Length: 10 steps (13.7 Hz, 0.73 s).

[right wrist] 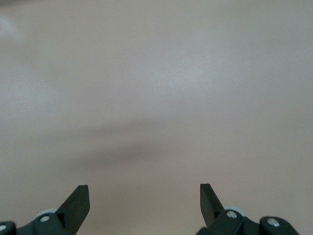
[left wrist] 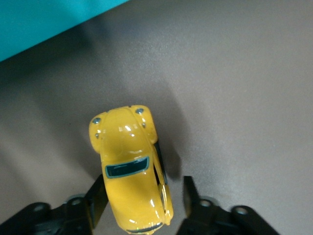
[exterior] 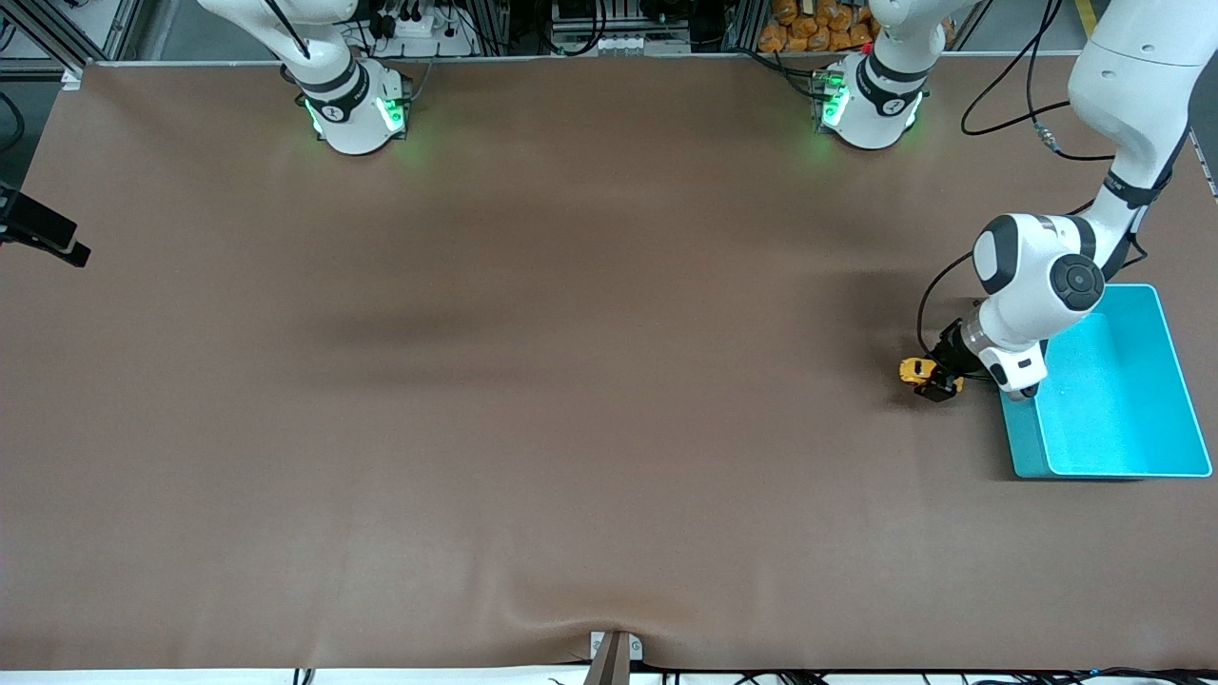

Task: Wind and store yellow beetle car
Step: 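Lift the car with the left gripper and carry it over the bin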

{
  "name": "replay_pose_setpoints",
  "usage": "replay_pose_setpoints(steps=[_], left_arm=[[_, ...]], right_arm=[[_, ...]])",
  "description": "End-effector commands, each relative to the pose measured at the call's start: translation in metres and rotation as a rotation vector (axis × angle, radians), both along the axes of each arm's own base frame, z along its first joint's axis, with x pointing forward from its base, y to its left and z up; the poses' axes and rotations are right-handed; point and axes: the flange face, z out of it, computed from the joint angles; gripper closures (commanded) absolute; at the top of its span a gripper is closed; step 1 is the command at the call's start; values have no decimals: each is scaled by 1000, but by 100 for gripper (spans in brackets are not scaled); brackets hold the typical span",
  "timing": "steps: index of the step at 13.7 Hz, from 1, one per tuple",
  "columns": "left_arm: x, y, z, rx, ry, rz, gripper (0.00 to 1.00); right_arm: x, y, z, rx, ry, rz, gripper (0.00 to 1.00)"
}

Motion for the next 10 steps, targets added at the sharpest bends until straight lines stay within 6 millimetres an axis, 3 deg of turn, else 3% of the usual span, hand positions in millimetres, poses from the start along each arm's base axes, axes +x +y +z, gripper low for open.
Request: replay_pose_setpoints(steps=[1,3,6,10], left_arm=[[3,-2,10,-6,-22,65,100],[6,-19,23,-2,-41,26,100],[12,-41,58,16,-76,-27,100],[35,-45,104,53,-46,-95,100]], right_arm=[[-4,-3,3,-12,-8,-8,0],[-6,-3,5,-13,-7,-8,0],[-5,-2,6,-10,-11,-9,0],[-5,-3,5,-10,-9,-9,0]])
